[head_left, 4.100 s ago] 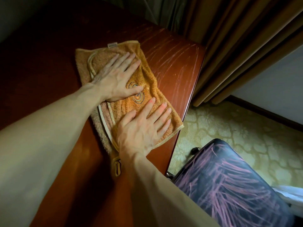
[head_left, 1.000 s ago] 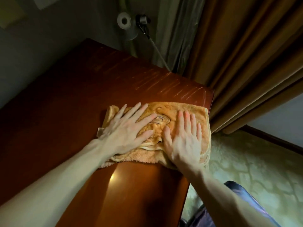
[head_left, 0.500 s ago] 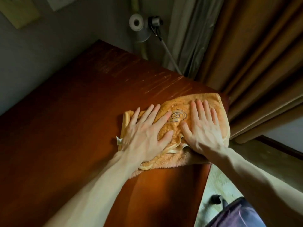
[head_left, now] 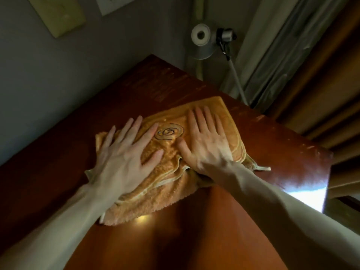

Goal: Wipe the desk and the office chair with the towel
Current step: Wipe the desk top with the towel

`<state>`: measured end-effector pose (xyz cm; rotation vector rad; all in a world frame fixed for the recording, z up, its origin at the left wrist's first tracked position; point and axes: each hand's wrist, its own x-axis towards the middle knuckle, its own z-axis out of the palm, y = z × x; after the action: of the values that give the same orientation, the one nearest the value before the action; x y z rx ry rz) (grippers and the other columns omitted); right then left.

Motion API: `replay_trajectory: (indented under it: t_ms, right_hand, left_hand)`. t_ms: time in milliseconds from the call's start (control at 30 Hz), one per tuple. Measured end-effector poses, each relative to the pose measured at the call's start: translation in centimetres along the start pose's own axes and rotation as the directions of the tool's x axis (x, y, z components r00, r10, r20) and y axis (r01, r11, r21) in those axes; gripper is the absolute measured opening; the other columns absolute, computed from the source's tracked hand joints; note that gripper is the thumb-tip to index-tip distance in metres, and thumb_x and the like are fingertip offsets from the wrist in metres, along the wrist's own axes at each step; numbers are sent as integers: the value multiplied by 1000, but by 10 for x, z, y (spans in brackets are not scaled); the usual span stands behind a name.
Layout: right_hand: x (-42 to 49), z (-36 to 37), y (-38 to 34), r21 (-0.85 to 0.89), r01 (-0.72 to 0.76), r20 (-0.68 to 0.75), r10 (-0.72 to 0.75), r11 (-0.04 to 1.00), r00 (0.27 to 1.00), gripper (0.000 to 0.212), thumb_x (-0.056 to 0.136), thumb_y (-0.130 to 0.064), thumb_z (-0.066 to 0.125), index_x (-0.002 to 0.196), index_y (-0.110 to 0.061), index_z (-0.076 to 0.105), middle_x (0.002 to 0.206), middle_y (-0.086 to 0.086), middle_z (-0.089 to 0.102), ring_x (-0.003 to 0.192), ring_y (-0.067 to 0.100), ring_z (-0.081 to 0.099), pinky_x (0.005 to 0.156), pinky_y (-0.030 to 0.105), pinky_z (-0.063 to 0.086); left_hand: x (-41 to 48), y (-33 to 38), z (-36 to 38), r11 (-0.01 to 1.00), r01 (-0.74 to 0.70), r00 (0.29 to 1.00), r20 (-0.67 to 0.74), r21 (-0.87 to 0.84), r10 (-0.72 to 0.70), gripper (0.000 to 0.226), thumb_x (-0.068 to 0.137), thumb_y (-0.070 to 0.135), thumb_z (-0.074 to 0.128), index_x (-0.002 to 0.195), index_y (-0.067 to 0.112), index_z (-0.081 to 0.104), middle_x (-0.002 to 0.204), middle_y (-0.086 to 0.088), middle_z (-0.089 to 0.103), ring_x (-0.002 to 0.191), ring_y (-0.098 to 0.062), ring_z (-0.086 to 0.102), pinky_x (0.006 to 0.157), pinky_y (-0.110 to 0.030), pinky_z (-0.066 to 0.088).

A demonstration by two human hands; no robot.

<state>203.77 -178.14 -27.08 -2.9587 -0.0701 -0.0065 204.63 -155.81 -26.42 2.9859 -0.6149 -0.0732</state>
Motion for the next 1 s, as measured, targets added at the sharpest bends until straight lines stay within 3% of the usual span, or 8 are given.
replay_trajectory:
  t_ms: [267,400,533,600,667,800,900,1000]
  right_hand:
    - [79,12,-68,30,82,48,-83,996,995,88,96,-68,16,165,-14,7,174,11,3,160,27,-6,129,47,-7]
    - [95,4,-81,-12,92,171,-89,996,981,85,99,-66,23,165,-14,7,173,11,4,160,28,-1,129,49,-4]
    - [105,-23,-70,-207,245,-4,-252,947,968,74,98,-62,24,149,-14,47,158,12,44,145,31,40,124,54,21]
    - [113,-28,-60,-212,345,-22,-357,914,934,68,102,-57,24,154,-18,44,162,10,41,150,29,35,125,51,20]
    - [116,-19,-51,-158,480,83,-472,863,877,64,107,-52,24,163,-21,27,171,7,23,159,25,16,127,47,9]
    - [119,4,-40,11,490,108,-488,872,866,65,106,-52,25,165,-25,18,173,5,14,160,19,7,128,35,-3]
    - [123,5,-40,13,464,106,-463,886,880,69,103,-55,20,165,-24,19,173,3,15,159,17,8,125,32,-6]
    - [116,7,-48,34,361,52,-363,932,930,70,102,-55,17,164,-24,22,172,2,18,159,17,10,130,40,3]
  left_hand:
    - [17,-88,-15,997,78,996,43,18,-79,80,88,82,-6,160,50,1,174,3,4,160,-14,-1,129,-44,2]
    - [6,-70,-28,967,231,973,-10,110,-232,80,96,69,7,165,29,19,172,-14,6,160,-26,-3,129,-49,-1]
    - [-19,-27,-24,893,433,886,-124,-123,-447,89,95,68,23,161,8,28,168,-24,16,158,-35,11,127,-52,9]
    - [-12,-19,-21,766,583,796,1,-271,-606,101,89,74,14,163,6,15,170,-23,7,159,-33,3,129,-50,2]
    - [-2,-16,-15,716,649,738,-18,-256,-675,100,90,71,14,163,3,14,170,-25,7,159,-34,4,129,-49,2]
    - [18,-24,-2,791,601,773,-166,-114,-612,97,93,68,20,157,-5,28,162,-33,25,153,-43,21,127,-53,13]
    - [43,-46,-2,841,535,829,-144,-79,-541,103,89,73,16,158,-3,28,164,-30,24,154,-40,20,127,-50,10]
    - [74,-72,-11,911,412,907,-91,-20,-412,106,85,76,8,161,4,22,168,-22,20,156,-34,16,129,-45,7]
